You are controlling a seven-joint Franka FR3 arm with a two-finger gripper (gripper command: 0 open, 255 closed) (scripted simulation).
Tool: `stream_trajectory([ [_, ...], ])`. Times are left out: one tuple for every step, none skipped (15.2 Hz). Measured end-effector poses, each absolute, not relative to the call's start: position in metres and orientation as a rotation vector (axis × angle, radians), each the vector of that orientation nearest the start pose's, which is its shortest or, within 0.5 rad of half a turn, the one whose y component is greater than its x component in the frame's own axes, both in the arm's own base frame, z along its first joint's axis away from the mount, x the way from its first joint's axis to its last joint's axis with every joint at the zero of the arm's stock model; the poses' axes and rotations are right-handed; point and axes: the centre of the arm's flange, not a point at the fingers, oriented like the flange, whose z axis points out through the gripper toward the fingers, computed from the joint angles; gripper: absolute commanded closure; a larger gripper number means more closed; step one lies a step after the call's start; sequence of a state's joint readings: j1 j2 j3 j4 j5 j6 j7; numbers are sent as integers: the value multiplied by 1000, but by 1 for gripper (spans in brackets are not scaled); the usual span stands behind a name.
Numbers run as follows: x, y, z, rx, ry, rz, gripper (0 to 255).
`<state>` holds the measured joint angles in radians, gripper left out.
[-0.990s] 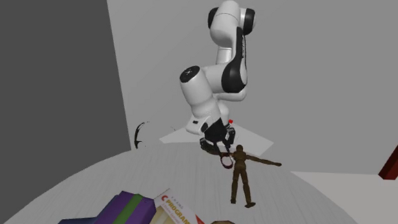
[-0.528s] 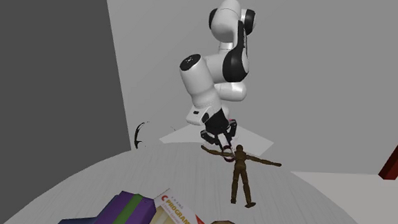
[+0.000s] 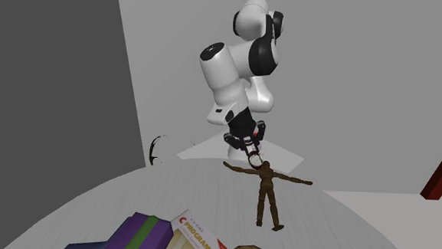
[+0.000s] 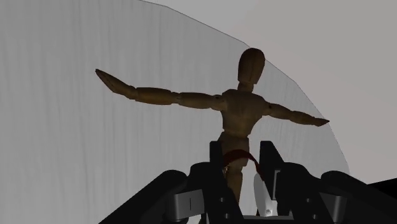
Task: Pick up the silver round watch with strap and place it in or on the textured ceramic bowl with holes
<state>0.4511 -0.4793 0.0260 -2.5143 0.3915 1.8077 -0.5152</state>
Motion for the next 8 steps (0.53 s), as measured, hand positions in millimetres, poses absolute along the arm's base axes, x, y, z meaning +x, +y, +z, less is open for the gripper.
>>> stream_trajectory([
  [316, 199, 439, -2518, -1142, 303, 255],
  [317, 199, 445, -2518, -1142, 303, 255],
  [317, 199, 450, -2518, -1142, 303, 255],
  [317, 199, 455, -2518, -1142, 303, 255],
  [318, 198, 461, -2518, -1142, 303, 255],
  [318, 198, 467, -2518, -1142, 303, 255],
  [318, 199, 471, -2518, -1142, 303, 255],
  [317, 199, 477, -2518, -1142, 303, 255],
])
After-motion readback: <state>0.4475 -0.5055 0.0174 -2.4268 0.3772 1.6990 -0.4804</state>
